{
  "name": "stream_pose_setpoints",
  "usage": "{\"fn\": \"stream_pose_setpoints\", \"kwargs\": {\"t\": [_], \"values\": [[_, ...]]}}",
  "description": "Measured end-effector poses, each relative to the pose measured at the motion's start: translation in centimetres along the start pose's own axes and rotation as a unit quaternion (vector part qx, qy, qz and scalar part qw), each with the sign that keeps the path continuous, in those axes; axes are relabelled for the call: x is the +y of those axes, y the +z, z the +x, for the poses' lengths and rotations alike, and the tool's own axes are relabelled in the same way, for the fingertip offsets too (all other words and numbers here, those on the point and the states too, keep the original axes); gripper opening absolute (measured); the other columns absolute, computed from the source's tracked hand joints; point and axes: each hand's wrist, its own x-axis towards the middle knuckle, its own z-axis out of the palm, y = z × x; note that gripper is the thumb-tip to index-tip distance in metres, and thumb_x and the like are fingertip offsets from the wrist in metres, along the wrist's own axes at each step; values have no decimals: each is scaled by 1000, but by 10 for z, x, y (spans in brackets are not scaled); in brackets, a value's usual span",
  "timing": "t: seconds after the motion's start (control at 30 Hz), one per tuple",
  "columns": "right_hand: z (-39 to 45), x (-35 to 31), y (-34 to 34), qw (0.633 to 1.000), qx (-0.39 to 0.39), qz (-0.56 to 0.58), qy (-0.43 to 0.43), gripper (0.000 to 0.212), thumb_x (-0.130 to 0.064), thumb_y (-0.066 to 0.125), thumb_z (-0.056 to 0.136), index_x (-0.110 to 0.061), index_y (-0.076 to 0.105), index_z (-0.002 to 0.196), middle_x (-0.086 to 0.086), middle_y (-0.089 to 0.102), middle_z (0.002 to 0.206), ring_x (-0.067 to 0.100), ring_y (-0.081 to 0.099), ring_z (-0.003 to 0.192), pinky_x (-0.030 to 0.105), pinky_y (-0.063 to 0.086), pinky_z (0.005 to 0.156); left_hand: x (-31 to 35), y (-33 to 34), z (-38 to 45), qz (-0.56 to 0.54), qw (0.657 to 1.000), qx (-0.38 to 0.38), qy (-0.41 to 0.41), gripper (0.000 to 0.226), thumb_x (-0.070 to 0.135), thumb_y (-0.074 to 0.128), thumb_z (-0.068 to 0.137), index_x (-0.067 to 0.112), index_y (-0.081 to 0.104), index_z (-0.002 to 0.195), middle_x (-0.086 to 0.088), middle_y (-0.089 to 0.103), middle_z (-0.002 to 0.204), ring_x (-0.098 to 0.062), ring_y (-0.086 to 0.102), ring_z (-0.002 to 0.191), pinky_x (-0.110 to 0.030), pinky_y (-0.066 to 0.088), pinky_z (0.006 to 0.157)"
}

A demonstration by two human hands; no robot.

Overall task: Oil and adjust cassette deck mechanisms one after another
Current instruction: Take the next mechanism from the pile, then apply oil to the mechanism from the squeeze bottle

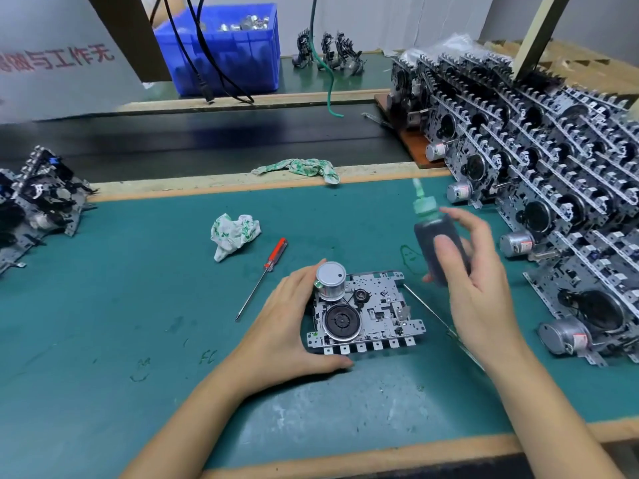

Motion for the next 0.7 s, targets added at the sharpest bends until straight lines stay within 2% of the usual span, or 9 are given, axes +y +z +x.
{"fn": "stream_pose_setpoints", "kwargs": {"t": [0.07, 0.17, 0.23, 0.3, 0.4, 0.47, 0.53, 0.6, 0.7], "values": [[-6, -14, 6, 999, -7, 45, -4, 27, -38, 62, 80, -44, 51, 104, 0, 64, 81, 23, 57, 64, 32, 48, 62, 1, 0, 0, -8, 1000, 7, 3, 100, 67, 72, 54, 45, 19, 137, 28, 24, 141, 8, 25, 131, -15, 23, 109], [-15, -25, 17, 979, -21, 199, 36, 32, -28, 76, 64, -31, 67, 94, -5, 69, 87, 12, 62, 69, 19, 50, 60, 2, 1, -2, 8, 999, 25, 27, 102, 60, 76, 56, 40, 21, 140, 20, 31, 141, 3, 27, 132, -18, 25, 109], [-21, -29, 26, 935, -2, 345, 86, 19, -17, 73, 66, -21, 73, 86, -2, 70, 80, 5, 59, 61, 17, 49, 54, 2, 1, -4, 25, 998, 40, 47, 104, 58, 78, 57, 37, 22, 143, 18, 31, 141, 1, 28, 132, -19, 25, 110], [-28, -29, 36, 909, 51, 400, 106, 10, -25, 65, 72, -26, 75, 71, -7, 67, 69, 3, 56, 53, 17, 45, 45, 1, 2, -4, 32, 997, 50, 56, 106, 57, 78, 57, 35, 22, 144, 20, 29, 139, 0, 28, 132, -20, 25, 110], [-39, -28, 52, 917, 108, 375, 84, 11, -42, 69, 66, -31, 70, 66, -11, 61, 63, 6, 56, 50, 16, 41, 38, 1, 2, -4, 32, 996, 51, 59, 108, 58, 78, 57, 34, 20, 145, 20, 28, 139, 1, 27, 133, -22, 26, 110], [-46, -23, 60, 932, 105, 342, 58, 20, -48, 77, 61, -32, 68, 70, -9, 61, 64, 9, 57, 49, 19, 42, 36, 0, 3, -4, 29, 997, 51, 57, 108, 59, 78, 57, 30, 23, 145, 17, 30, 140, 0, 28, 133, -24, 27, 110], [-51, -17, 65, 952, 117, 273, 69, 22, -50, 73, 64, -31, 67, 73, -5, 62, 64, 17, 57, 52, 29, 46, 43, 0, 3, -4, 28, 997, 54, 57, 107, 58, 78, 57, 26, 25, 145, 14, 32, 141, -1, 29, 132, -25, 28, 109], [-55, -10, 69, 965, 132, 209, 86, 22, -50, 64, 65, -29, 66, 73, -1, 60, 62, 24, 53, 55, 41, 43, 51, 0, 3, -4, 28, 997, 54, 57, 107, 56, 79, 57, 24, 26, 145, 13, 33, 140, -1, 29, 132, -24, 29, 109], [-56, -5, 73, 971, 126, 177, 101, 35, -52, 61, 69, -17, 58, 71, -1, 57, 58, 18, 49, 50, 34, 40, 51, -1, 4, -4, 27, 996, 55, 57, 109, 53, 82, 56, 24, 26, 145, 14, 32, 139, -1, 29, 131, -22, 27, 109]]}}
